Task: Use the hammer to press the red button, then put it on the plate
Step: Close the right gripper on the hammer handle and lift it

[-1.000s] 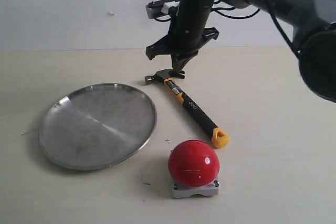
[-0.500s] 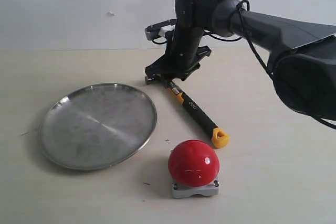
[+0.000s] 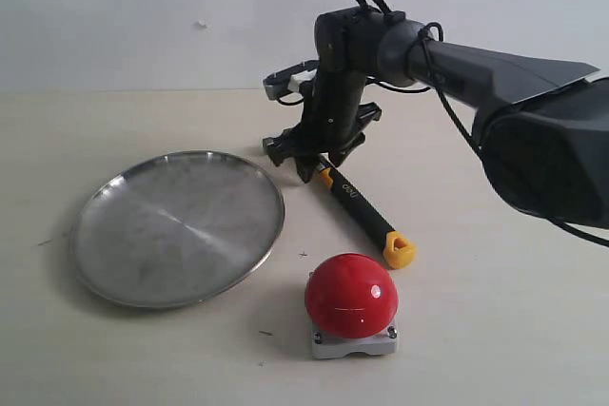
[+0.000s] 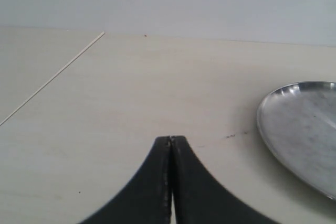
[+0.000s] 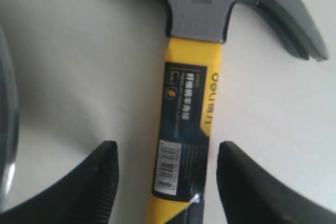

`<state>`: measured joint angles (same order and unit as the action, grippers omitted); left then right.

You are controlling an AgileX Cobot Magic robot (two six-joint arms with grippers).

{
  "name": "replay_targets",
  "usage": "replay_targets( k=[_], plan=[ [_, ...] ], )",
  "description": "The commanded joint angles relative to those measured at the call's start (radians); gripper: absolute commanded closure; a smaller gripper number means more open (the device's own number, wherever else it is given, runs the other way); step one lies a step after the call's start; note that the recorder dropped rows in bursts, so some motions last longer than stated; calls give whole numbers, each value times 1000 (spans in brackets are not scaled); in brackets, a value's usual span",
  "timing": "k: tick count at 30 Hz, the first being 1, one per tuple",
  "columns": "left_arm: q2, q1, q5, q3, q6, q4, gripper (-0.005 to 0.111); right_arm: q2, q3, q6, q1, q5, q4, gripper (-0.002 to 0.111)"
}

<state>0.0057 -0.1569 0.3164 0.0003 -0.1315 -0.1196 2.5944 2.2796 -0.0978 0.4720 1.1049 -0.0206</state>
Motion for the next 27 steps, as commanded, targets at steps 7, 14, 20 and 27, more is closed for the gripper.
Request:
replay_targets(
  k=[7, 14, 20, 27],
  plan=[
    [-6, 7, -5, 0, 0, 1, 107, 2, 10, -29, -1, 44, 21, 57],
    [-6, 7, -5, 0, 0, 1, 107, 2, 10, -43, -1, 39, 21, 58],
    [-6, 7, -5, 0, 0, 1, 107, 2, 10, -77, -1, 21, 21, 86],
    [-6, 7, -5, 0, 0, 1, 107, -9, 10, -22, -1, -24, 27, 108]
  ],
)
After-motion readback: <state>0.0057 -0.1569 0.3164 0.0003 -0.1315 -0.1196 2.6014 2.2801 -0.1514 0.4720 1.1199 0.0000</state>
